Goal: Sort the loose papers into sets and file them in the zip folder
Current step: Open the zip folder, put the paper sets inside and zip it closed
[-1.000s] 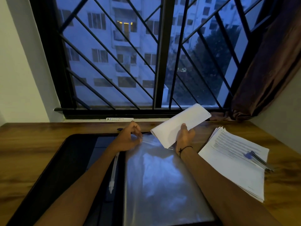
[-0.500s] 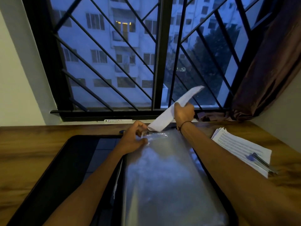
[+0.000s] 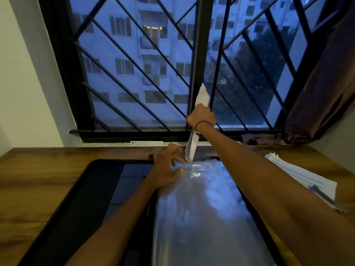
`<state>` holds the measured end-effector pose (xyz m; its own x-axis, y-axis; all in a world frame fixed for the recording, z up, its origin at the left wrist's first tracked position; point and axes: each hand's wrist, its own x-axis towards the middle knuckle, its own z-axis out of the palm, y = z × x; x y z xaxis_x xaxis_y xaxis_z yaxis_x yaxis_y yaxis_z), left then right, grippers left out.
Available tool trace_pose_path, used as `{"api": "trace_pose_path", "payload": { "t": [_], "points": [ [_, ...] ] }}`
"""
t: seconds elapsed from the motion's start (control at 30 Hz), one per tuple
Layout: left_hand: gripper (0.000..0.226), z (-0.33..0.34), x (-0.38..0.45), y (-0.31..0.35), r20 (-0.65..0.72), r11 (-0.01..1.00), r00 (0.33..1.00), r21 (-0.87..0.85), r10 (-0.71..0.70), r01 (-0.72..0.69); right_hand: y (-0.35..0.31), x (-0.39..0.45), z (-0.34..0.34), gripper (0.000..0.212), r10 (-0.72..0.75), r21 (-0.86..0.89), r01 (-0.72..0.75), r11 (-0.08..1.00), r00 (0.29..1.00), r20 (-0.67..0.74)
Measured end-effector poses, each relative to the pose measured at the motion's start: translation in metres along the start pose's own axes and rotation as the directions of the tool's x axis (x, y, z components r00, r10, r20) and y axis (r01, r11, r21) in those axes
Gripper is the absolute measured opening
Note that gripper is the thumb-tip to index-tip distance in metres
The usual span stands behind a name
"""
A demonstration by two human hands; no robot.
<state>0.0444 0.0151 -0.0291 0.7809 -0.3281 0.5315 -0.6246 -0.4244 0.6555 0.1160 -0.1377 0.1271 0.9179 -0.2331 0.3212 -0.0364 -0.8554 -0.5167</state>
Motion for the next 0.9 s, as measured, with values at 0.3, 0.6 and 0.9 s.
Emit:
{"api": "trace_pose_path", "payload": {
  "t": [0.3,0.6,0.9],
  "points": [
    [0.058,0.004,-0.001,0.000,0.024,0.999,0.999,-0.025,-0.044,0.045,-0.001,0.001,0.025,0.035,-0.027,-0.174,0.034,0.984,0.999,0.039],
    [0.057,0.004,0.001,0.008,-0.122,0.985,0.992,-0.170,-0.023,0.002,0.003,-0.021,0.065,0.061,-0.024,-0.202,0.015,0.979,0.999,-0.040],
    [0.063,0.002,0.001,-0.001,-0.089,0.976,0.993,-0.209,-0.075,0.055,0.013,-0.027,0.080,0.083,0.103,-0.026,-0.108,0.994,0.985,-0.141]
  ]
}}
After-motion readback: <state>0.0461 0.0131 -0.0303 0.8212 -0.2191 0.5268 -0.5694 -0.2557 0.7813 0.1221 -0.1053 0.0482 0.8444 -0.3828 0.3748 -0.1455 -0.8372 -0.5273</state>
